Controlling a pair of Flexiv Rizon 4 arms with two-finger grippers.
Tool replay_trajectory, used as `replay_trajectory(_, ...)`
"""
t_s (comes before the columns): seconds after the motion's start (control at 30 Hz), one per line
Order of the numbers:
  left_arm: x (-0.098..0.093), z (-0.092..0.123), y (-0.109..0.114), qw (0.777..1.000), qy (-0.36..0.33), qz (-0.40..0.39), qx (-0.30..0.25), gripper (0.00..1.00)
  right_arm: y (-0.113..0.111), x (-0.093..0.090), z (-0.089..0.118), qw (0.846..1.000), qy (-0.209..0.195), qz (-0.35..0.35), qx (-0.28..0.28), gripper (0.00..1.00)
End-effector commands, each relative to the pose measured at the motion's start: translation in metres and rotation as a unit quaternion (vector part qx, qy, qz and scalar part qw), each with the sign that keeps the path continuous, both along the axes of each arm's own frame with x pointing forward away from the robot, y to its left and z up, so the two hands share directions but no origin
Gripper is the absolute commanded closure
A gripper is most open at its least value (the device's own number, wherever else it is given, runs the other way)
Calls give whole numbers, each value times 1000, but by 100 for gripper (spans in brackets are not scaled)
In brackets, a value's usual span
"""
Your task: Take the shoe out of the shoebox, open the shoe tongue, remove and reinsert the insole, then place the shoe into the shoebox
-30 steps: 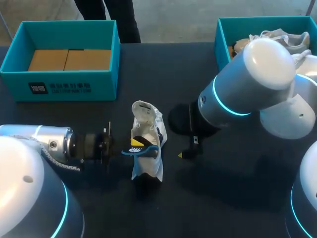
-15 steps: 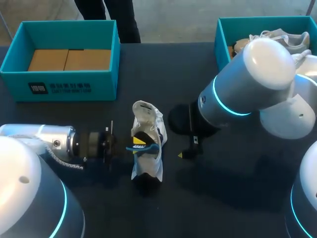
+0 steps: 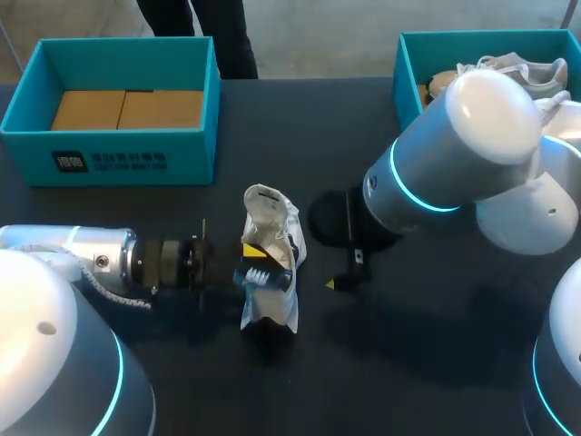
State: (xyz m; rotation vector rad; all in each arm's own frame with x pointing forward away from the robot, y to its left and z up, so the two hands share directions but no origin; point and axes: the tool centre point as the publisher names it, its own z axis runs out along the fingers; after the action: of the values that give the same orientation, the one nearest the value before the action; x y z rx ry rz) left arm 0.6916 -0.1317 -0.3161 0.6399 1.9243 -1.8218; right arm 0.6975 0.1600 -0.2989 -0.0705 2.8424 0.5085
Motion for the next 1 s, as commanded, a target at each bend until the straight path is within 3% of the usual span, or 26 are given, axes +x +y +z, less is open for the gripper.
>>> replay_trajectory(0.03, -6, 5, 3, 1000, -1, 3, 1, 54, 1, 0, -2, 1000, -1, 0, 0, 0)
replay_trajectory(0.37, -14, 19, 7, 1000, -13, -3, -5, 63, 1, 0, -2, 1000, -1, 0, 0, 0)
replay_trajectory(0.43, -17, 21, 8, 1000, -16, -3, -3, 69, 1, 0, -2, 1000, -1, 0, 0, 0)
replay_trajectory(0.53, -19, 20, 10, 1000, -16, -1, 4, 100, 1, 0, -2, 1000, -1, 0, 0, 0)
replay_trajectory(1.0, -11, -2, 4, 1000, -13, -3, 26, 100, 1, 0, -2, 1000, -1, 0, 0, 0)
